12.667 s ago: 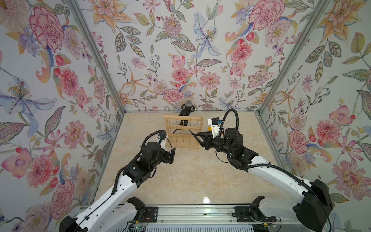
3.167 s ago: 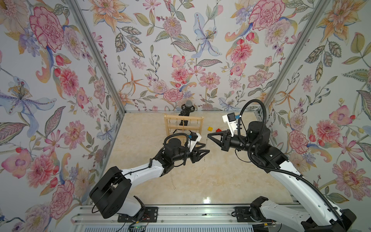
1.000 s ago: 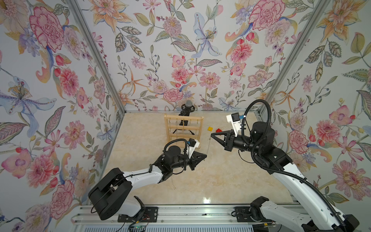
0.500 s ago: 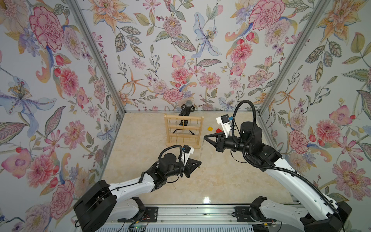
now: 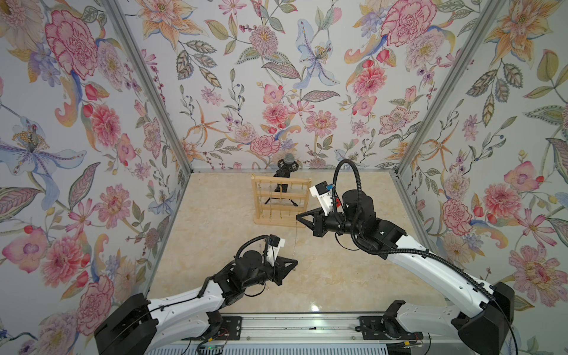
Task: Take the necklace off the jewelry display stand
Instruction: Place the necklace at the center of the board.
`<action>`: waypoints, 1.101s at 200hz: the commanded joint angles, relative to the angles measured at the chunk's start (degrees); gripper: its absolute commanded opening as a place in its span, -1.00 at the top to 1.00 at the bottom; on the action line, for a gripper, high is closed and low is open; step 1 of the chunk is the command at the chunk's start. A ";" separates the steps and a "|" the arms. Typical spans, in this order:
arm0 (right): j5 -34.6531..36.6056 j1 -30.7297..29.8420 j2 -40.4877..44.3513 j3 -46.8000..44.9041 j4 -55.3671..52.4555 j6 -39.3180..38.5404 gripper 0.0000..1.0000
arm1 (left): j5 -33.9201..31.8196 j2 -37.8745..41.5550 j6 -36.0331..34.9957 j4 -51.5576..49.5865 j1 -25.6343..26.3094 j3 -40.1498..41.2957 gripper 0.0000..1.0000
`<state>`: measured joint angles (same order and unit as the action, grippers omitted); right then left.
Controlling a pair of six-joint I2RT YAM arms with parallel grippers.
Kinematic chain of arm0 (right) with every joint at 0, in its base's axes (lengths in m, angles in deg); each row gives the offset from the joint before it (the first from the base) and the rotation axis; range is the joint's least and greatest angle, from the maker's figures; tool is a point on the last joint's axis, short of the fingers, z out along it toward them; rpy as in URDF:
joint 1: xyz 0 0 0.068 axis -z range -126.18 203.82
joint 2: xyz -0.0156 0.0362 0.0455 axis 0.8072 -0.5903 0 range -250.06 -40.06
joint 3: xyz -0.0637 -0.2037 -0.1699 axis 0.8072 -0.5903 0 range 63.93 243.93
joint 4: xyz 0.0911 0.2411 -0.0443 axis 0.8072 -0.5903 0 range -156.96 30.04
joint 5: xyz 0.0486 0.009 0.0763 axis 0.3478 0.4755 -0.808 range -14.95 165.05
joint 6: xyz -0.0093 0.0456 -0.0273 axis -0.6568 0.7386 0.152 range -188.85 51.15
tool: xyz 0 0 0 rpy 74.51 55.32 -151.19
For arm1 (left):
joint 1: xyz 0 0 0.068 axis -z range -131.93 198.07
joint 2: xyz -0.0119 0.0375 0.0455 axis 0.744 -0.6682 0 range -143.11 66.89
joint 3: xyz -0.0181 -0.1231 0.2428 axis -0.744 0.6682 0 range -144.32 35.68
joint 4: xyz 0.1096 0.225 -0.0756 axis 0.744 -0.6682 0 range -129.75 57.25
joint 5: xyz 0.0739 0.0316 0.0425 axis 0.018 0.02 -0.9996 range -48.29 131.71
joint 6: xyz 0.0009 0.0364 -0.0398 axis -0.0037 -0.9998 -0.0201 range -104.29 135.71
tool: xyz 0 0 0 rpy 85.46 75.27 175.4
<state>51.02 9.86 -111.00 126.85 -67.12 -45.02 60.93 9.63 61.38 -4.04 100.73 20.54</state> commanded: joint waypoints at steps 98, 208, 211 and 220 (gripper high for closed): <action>5.51 -2.08 -6.95 -11.06 13.74 4.80 1.00 | -4.81 2.85 12.99 -4.54 5.50 5.47 0.97; 5.57 -2.17 -13.98 -14.55 20.93 6.98 1.00 | -7.33 -8.53 16.86 -6.17 9.27 4.16 0.91; 5.55 -2.15 -14.17 -14.57 20.98 7.02 1.00 | -7.46 -8.78 16.83 -6.71 9.34 4.01 0.90; 5.45 -2.12 -14.91 -14.44 21.35 7.05 1.00 | -7.90 -9.22 16.91 -8.13 9.53 3.48 0.90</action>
<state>56.05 8.13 -124.14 112.66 -48.50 -38.74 55.75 1.65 76.88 -8.92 109.00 26.70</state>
